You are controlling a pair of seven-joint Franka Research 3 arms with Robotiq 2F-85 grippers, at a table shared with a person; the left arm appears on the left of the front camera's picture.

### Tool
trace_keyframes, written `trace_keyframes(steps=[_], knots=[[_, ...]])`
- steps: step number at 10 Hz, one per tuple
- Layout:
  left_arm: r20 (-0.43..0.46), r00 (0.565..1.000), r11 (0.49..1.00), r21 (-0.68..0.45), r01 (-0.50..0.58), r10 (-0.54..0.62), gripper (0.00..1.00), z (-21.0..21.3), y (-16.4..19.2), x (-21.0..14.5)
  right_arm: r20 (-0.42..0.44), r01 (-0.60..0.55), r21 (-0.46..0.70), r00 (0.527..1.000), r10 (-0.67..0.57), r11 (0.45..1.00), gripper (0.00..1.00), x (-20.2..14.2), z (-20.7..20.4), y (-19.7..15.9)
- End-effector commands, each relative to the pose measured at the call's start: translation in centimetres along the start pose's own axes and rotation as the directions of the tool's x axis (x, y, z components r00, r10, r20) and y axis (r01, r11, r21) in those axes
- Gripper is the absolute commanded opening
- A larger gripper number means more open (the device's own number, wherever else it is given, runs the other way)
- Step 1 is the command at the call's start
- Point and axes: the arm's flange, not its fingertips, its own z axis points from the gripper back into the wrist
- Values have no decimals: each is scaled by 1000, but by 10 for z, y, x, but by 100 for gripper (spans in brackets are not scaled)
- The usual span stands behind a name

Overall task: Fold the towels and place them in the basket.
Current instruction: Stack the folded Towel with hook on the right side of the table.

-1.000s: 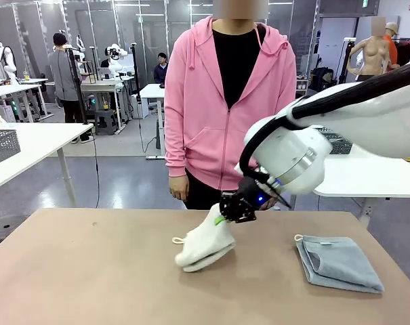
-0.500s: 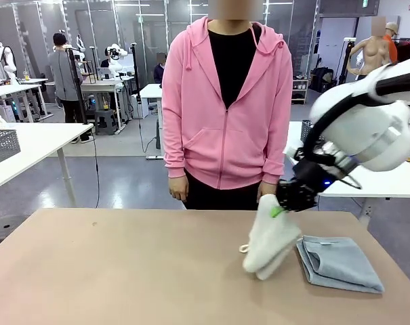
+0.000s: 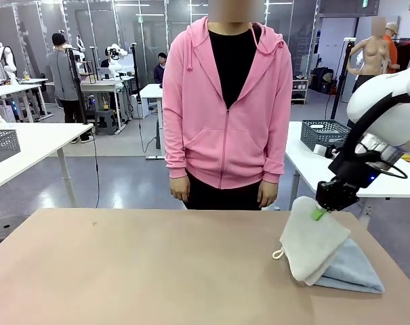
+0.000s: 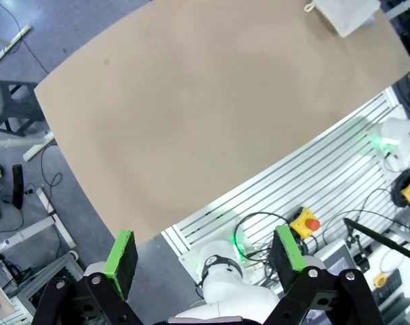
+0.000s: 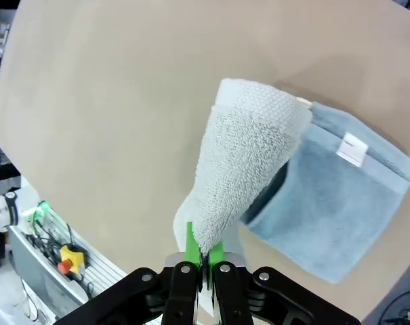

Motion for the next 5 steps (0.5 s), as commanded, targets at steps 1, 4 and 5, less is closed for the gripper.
trace_keyframes(steps=[1, 4, 5], knots=[[0, 1000, 1000, 0, 19, -19, 100, 0, 0, -1, 5, -17, -42, 1000, 17, 999, 5, -2, 7, -8], [0, 1000, 1000, 0, 19, -19, 100, 0, 0, -1, 31, 79, -119, 997, -76, 990, 5, -13, 3, -36], [0, 1000, 1000, 0, 19, -19, 100, 0, 0, -1, 34, 107, -150, 994, -103, 983, 21, -18, 0, -44]])
